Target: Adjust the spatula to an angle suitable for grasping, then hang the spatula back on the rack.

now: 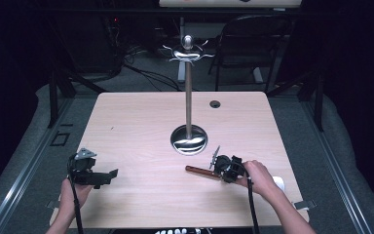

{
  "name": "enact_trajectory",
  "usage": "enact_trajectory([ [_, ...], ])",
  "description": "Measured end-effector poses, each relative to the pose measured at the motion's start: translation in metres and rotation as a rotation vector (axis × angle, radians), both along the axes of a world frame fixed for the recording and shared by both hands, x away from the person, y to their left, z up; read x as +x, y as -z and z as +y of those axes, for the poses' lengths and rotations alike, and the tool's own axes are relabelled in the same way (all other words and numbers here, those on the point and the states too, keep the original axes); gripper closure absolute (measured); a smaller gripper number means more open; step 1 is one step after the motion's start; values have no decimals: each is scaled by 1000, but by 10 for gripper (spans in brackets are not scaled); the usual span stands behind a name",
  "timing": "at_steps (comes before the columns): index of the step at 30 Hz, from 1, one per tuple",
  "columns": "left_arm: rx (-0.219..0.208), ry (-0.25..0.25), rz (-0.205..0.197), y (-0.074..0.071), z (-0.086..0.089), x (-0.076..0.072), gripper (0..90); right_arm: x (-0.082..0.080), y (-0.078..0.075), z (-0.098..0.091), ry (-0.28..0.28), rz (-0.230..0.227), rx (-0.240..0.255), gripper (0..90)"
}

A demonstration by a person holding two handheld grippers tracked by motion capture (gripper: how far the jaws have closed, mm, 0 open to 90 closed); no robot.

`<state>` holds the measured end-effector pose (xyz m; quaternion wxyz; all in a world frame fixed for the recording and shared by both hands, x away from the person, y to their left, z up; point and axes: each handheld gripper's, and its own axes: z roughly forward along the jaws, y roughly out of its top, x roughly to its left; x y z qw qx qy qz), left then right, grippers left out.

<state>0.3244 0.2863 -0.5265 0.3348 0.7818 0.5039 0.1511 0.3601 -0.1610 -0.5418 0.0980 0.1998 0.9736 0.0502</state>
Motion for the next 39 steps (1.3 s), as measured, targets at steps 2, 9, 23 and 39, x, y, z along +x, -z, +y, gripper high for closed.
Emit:
enact_trajectory([
  [2,6,7,-3,-1,-1,-1,3,0,0,0,-2,-1,-2,825],
  [9,8,4,-5,-1,0,-2,4,-3,0,2,-33,-13,-17,852],
  [23,18,11,-3,-1,-1,-2,4,-4,-17,-8,17,-69,71,852],
  [39,10,8,-5,-1,0,-2,4,0,-34,-17,106,-141,219,852],
])
